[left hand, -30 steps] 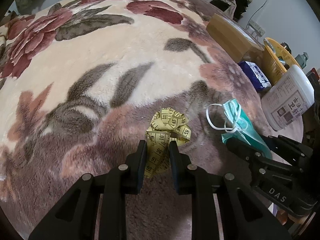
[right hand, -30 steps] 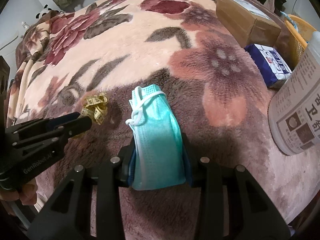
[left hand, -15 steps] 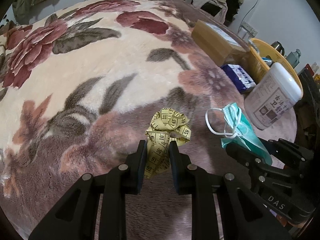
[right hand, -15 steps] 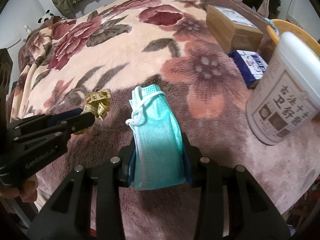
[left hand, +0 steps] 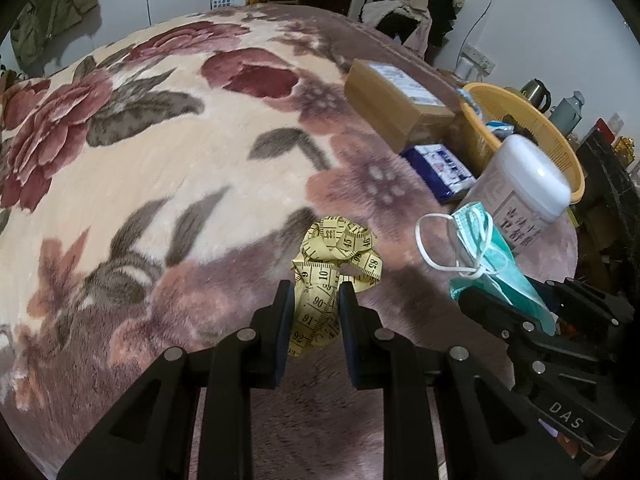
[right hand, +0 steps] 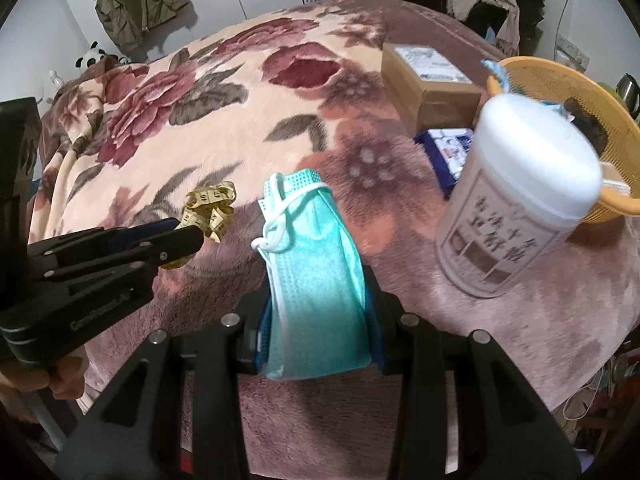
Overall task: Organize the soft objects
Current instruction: 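Lift the tape measure and mask and carry them over the basket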
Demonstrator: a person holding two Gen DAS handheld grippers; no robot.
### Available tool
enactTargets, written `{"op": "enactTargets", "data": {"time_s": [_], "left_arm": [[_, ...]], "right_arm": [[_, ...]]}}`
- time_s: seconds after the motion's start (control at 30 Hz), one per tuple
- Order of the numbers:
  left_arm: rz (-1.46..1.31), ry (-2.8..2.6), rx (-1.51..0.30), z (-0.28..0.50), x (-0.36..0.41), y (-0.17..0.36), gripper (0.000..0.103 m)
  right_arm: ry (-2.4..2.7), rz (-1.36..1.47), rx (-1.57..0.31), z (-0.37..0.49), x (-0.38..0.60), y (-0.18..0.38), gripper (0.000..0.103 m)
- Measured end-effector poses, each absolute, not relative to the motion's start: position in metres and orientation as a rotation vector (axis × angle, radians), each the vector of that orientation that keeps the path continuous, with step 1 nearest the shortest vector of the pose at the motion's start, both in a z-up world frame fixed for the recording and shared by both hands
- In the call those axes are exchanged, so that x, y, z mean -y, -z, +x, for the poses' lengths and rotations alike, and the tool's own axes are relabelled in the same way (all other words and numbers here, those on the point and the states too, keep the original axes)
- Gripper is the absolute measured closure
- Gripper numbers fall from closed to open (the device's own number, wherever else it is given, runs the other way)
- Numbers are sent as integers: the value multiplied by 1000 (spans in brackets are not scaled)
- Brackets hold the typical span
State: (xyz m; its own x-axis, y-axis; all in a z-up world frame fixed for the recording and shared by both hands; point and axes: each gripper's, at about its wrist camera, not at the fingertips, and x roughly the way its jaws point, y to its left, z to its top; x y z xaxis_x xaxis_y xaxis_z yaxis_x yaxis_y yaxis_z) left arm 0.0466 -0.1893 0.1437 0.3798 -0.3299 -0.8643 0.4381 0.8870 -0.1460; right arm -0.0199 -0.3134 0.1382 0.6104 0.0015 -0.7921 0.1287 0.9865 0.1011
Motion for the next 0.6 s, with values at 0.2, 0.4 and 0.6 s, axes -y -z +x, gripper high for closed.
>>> {"op": "enactTargets", "data": {"time_s": [0.2,0.4,0.6], "left_arm": [[117,518,-1047,52,211,-164,81],[125,542,-1019,56,234,-183,81],[134,581,-984,59,264,-205,81]], "right_arm": [[96,155,-868,-22,331,-163,64],[120,154,-829,-23,349,-185,64],[148,159,-788,-26,371,-206,64]]}}
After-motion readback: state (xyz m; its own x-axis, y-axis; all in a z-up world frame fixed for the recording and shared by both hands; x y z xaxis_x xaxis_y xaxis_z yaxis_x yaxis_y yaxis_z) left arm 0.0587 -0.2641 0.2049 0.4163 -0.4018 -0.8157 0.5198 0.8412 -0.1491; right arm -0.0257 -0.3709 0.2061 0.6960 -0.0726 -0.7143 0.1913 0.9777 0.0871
